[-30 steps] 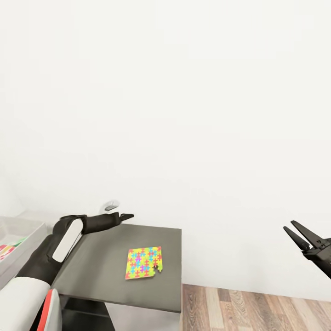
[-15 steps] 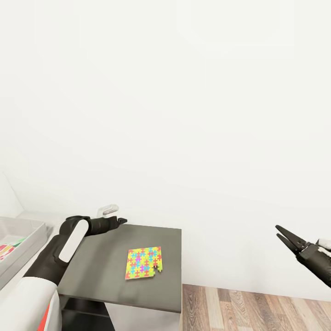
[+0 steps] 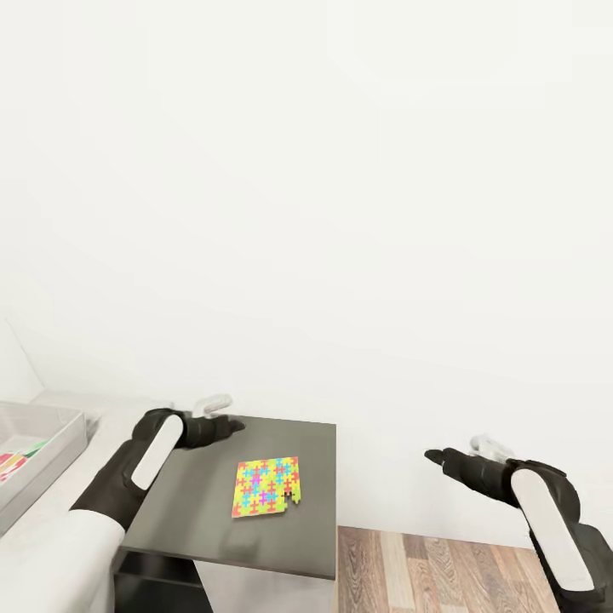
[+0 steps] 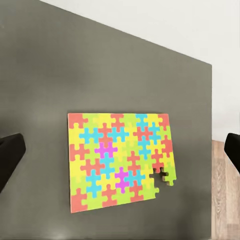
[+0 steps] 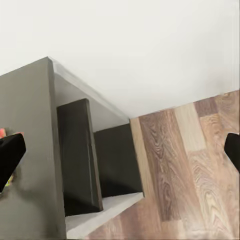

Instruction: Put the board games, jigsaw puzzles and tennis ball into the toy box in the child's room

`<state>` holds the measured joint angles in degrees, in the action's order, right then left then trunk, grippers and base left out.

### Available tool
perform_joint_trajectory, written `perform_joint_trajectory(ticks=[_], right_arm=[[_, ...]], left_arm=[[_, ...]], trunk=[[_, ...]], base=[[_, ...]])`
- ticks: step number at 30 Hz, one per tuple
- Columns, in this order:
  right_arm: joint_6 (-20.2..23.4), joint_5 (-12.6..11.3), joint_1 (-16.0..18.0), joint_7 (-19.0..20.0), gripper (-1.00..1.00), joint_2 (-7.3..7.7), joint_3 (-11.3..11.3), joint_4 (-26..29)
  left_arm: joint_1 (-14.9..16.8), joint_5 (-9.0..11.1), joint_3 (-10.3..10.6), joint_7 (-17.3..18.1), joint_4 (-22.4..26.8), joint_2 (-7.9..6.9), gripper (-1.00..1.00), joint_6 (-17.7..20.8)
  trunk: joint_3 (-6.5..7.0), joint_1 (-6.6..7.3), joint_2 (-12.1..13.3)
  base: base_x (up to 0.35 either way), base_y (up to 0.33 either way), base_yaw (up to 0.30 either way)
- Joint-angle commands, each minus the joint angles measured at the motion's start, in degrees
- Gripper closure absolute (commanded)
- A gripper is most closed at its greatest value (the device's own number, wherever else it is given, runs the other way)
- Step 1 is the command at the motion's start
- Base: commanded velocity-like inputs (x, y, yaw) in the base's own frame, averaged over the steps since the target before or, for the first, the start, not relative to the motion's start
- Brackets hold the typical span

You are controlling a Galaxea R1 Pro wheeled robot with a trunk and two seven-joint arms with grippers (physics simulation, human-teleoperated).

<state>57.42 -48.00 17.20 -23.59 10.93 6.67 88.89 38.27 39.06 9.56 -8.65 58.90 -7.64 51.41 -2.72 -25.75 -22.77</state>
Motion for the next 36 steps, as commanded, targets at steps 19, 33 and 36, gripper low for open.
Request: perform_joint_trajectory(ticks=[19,33,36], right_arm=[[0.5,-0.9,1.7,-12.3,-1.00,-2.18,-1.1,-3.0],[0.7,-0.8,1.2,-12.3,-1.00,-2.40,-1.8,-2.8],[0.8,-0.9,1.3,-12.3,-1.00,-2.40,-2.0,-2.0]], left_arm=[[0.1,0.6,0.4,-3.6,-0.2,0.39,-1.00,-0.2],[0.1,0.5,0.5,-3.8,-0.2,0.34,-1.00,0.1],[0.1,0.6,0.5,-3.9,-0.2,0.34,-1.00,0.1]], trunk=[[-0.22,-0.04,-0.1],[-0.25,-0.04,-0.1],[-0.30,-0.04,-0.1]], base=[[0.000,0.000,-0.076],[0.000,0.000,-0.010],[0.000,0.000,0.000]])
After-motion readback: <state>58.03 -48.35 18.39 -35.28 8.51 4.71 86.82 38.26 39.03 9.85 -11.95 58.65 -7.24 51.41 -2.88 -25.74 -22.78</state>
